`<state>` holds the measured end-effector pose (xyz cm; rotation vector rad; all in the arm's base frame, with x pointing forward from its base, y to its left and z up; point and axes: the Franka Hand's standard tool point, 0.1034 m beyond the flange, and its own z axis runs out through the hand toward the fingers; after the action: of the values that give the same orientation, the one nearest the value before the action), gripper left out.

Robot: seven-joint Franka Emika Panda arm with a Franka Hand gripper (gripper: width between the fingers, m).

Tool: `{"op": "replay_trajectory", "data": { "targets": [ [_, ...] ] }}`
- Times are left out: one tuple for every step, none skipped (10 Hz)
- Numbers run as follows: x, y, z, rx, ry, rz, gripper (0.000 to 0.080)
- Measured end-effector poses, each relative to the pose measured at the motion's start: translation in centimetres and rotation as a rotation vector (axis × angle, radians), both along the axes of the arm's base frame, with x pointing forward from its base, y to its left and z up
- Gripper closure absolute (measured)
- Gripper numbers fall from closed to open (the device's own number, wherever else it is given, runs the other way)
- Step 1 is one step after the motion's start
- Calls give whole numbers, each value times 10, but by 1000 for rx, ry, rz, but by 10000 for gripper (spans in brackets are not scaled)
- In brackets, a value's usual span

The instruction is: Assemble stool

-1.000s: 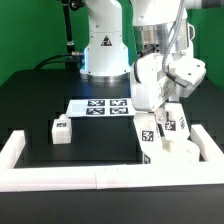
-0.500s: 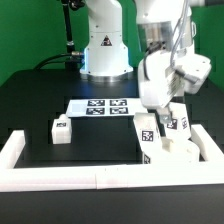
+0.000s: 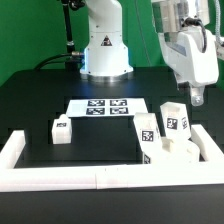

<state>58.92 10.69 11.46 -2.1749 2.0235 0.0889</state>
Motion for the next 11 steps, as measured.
{"op": "replay_trajectory", "data": {
  "targets": [
    [0,0,0,-6,-14,86,151],
    [0,0,0,-14,-27,173,151],
    [-1,-1,1,-46,-34,383,151],
    [0,2,3,-66,-33,550,151],
    [0,5,7,-71,-36,660,151],
    [4,4,12,-92,-84,710,151],
    [2,-8,12,-131,-147,750,151],
    [-2,-8,10,-132,-131,813,151],
    [-1,-8,10,-138,-140,870,151],
    [-1,-9,10,-145,-150,951,151],
    [-1,-8,10,-153,-158,1037,151]
  ]
}}
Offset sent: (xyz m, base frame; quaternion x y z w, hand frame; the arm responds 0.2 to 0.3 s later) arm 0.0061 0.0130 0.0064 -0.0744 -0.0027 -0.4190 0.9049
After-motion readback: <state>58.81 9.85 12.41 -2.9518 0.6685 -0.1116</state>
